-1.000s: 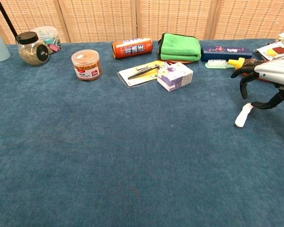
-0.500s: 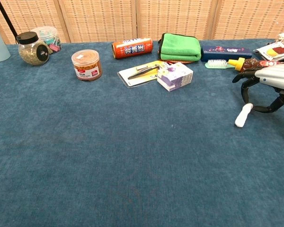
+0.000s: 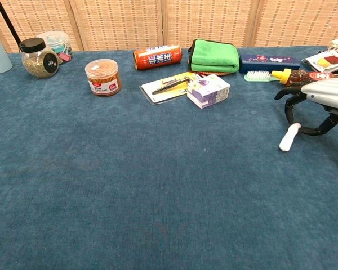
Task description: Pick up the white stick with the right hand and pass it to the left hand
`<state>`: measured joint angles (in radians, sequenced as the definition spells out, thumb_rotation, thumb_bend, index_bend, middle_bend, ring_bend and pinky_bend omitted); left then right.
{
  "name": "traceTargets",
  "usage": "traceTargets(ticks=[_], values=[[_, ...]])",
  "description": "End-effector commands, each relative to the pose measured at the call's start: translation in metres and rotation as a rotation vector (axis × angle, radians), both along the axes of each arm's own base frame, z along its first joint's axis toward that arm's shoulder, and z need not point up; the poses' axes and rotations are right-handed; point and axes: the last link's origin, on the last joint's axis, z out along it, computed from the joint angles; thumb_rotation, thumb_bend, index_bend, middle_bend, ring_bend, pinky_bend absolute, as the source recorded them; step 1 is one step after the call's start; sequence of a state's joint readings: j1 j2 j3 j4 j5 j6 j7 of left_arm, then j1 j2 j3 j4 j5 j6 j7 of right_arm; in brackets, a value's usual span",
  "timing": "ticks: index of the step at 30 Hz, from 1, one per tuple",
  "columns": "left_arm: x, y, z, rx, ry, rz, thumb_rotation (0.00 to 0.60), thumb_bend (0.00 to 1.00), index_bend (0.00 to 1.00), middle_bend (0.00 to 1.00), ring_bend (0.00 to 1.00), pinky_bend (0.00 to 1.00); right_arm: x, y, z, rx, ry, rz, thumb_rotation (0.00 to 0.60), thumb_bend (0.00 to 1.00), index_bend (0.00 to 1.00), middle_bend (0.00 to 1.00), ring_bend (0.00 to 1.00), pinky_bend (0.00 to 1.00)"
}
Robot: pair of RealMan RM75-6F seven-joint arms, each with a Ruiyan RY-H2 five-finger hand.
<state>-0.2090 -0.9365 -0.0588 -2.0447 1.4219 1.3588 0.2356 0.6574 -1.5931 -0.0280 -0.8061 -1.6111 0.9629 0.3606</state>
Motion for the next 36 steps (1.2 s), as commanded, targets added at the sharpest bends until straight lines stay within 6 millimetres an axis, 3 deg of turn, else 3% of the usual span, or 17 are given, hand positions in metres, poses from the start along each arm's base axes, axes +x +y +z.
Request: traceTargets(ticks=[1,22,36], values=[[0.0,0.0,0.0,0.001,0.0,0.0,0.6,0.27,0.2,0.06,0.08,0.08,0.001,0.001,-0.002,0.004,-0.006,-0.002,0.6,0.39,0.46,0.13,0.0,0.0],[-0.003,0.002,0.001,0.008,-0.006,0.001,0.6,0.27,0.2,0.06,0.08,0.08,0.004,0.004,-0.014,0.011,0.002,-0.003,0.6,0.39,0.47,0.14,0.0,0.0],[-0.004,0.003,0.0,0.009,-0.01,-0.004,0.6,0.27,0.2,0.06,0.08,0.08,0.005,0.006,-0.012,-0.013,-0.013,-0.004,0.6,0.39,0.63,0.23,0.03,0.0]])
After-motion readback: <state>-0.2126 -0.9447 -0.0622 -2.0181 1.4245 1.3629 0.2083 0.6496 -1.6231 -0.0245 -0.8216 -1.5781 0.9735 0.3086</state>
